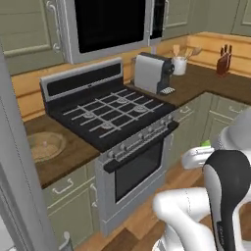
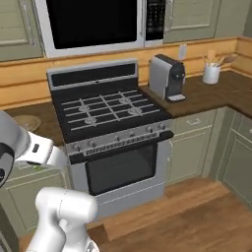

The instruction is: Grab a lemon wedge from the fridge and one ice cube from the ice bowl, and put them in the glass of lemonade.

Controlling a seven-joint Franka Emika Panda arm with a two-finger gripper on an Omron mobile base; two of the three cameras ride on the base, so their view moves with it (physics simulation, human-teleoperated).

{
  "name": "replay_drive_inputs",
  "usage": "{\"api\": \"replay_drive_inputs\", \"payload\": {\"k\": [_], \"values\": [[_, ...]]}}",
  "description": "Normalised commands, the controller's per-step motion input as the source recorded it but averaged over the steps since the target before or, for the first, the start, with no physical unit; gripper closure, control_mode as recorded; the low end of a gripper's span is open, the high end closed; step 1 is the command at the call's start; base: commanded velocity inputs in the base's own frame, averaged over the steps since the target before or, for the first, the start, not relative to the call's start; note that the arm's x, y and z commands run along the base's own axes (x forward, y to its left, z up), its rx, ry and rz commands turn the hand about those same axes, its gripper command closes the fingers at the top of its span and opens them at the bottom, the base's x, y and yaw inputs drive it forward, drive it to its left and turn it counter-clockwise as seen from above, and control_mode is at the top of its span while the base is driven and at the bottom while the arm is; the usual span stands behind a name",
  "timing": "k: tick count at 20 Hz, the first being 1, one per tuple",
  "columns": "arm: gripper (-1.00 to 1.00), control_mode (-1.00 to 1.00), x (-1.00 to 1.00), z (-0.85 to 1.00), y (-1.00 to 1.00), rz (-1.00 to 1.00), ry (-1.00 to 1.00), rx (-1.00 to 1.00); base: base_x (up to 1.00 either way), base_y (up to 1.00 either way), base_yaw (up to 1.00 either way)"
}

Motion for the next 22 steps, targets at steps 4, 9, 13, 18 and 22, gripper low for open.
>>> {"api": "replay_drive_inputs", "payload": {"k": [4,9,13,18,22], "values": [[1.0,1.0,0.0,0.0,0.0,0.0,0.0,0.0,0.3,0.0,0.97],[1.0,1.0,0.0,0.0,0.0,0.0,0.0,0.0,0.0,-0.02,0.99],[1.0,1.0,0.0,0.0,0.0,0.0,0.0,0.0,0.0,-0.51,0.66],[1.0,1.0,0.0,0.0,0.0,0.0,0.0,0.0,0.3,-0.31,0.52],[1.0,1.0,0.0,0.0,0.0,0.0,0.0,0.0,0.63,-0.44,0.22]]}}
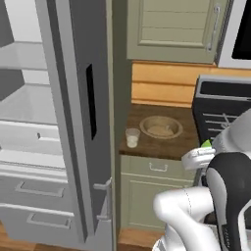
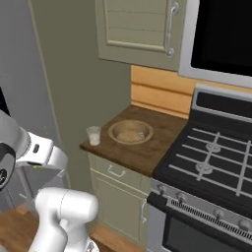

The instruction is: Grab a lemon wedge from the fridge and one ice cube from the ice bowl, and put them in the glass of lemonade.

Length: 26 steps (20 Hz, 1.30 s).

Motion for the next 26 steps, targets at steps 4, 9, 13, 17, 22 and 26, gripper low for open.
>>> {"api": "replay_drive_inputs", "payload": {"k": [4,9,13,17,22,26], "values": [[1.0,1.0,0.0,0.0,0.0,0.0,0.0,0.0,0.35,-0.55,0.02],[1.0,1.0,0.0,0.0,0.0,0.0,0.0,0.0,0.77,-0.2,0.14],[1.0,1.0,0.0,0.0,0.0,0.0,0.0,0.0,0.92,-0.23,0.17],[1.0,1.0,0.0,0.0,0.0,0.0,0.0,0.0,0.21,-0.14,0.08],[1.0,1.0,0.0,0.0,0.0,0.0,0.0,0.0,0.02,0.0,0.0],[1.0,-1.0,0.57,-0.06,0.18,0.1,0.0,0.02,0.0,0.0,0.0]]}}
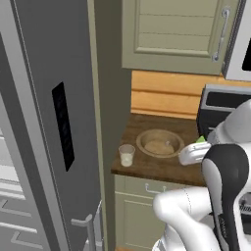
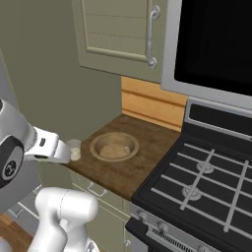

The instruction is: Grab a lemon wedge from the fridge and one ice cube from the ice bowl, and put them in the glass of lemonade.

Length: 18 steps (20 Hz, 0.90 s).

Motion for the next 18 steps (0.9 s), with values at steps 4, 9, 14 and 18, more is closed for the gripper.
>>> {"api": "replay_drive_inputs", "payload": {"k": [4,9,14,18], "values": [[1.0,-1.0,1.0,-0.12,0.49,0.31,0.02,0.04,0.0,0.0,0.0],[1.0,-1.0,1.0,-0.4,0.52,0.25,0.04,0.0,0.0,0.0,0.0],[1.0,-1.0,1.0,-0.68,0.02,0.17,0.14,-0.01,0.0,0.0,0.0],[1.0,-1.0,0.75,-0.35,0.02,0.14,0.06,-0.06,0.0,0.0,0.0]]}}
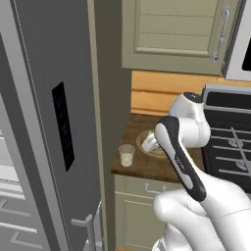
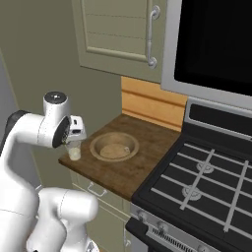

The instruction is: Grab a lemon wedge from the fridge and one ice cube from the ice bowl, and put them in the glass of lemonade.

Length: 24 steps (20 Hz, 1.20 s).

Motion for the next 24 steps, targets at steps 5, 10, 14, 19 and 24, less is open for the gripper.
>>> {"api": "replay_drive_inputs", "payload": {"k": [5,10,14,19,24], "values": [[1.0,-1.0,0.8,-0.16,0.25,0.16,0.08,-0.17,0.0,0.0,0.0],[1.0,-1.0,0.89,-0.36,0.22,0.15,0.2,-0.15,0.0,0.0,0.0],[1.0,-1.0,0.51,-0.53,0.0,0.13,0.14,0.0,0.0,0.0,0.0],[1.0,-1.0,0.04,-0.2,0.08,0.02,0.02,-0.04,0.0,0.0,0.0],[1.0,-1.0,0.07,-0.22,0.0,0.01,0.0,-0.04,0.0,0.0,0.0]]}}
